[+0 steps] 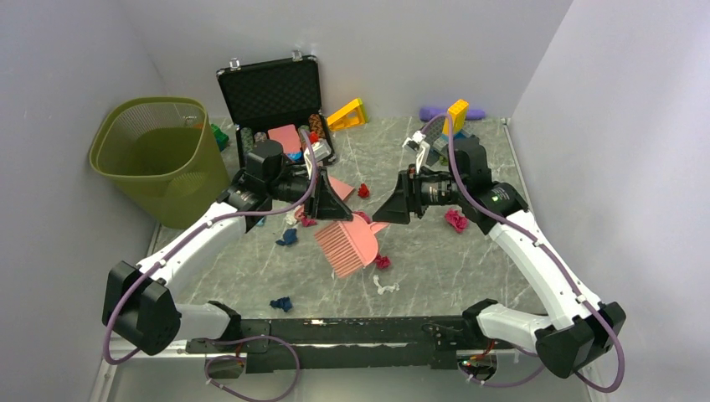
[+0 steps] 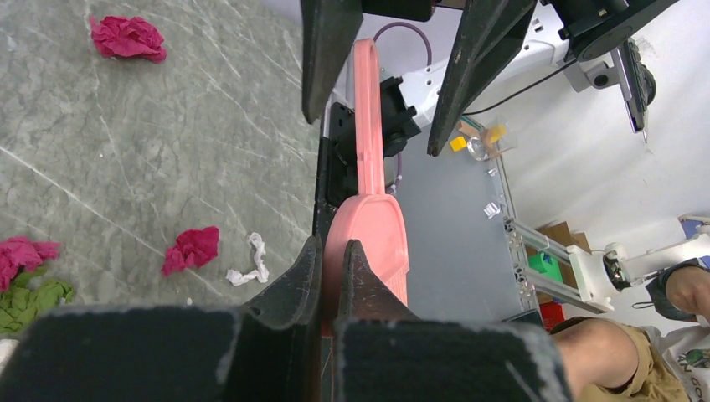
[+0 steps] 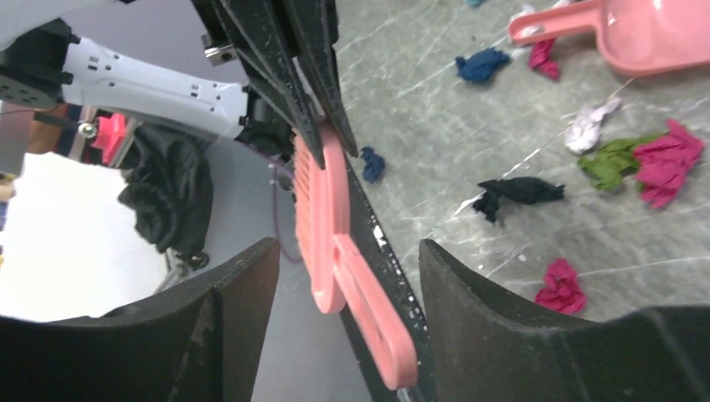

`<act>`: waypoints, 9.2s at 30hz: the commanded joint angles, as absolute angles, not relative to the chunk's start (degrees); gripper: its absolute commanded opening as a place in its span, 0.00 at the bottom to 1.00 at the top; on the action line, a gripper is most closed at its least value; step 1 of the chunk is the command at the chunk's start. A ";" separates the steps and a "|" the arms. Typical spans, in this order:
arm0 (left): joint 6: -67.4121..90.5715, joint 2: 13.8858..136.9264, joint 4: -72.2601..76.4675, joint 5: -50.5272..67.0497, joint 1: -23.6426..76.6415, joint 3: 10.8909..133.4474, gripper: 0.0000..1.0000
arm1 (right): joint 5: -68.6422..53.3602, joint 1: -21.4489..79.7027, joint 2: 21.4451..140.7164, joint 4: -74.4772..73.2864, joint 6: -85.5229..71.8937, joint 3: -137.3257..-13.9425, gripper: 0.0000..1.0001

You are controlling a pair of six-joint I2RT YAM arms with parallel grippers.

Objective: Sweep away the paper scraps from the table

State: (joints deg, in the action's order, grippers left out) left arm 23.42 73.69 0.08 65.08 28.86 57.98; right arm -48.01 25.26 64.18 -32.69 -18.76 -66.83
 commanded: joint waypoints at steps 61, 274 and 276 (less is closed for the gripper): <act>21.93 71.06 1.87 68.64 29.88 59.74 0.00 | -58.67 25.04 64.25 -33.39 -16.77 -64.94 0.40; 18.09 35.07 -37.84 -33.80 23.37 54.38 0.00 | 12.86 58.93 117.93 -66.96 -25.35 -119.26 0.00; 18.08 35.04 -37.90 -33.74 23.38 54.47 0.00 | 15.10 58.53 116.72 -68.45 -25.24 -122.03 0.00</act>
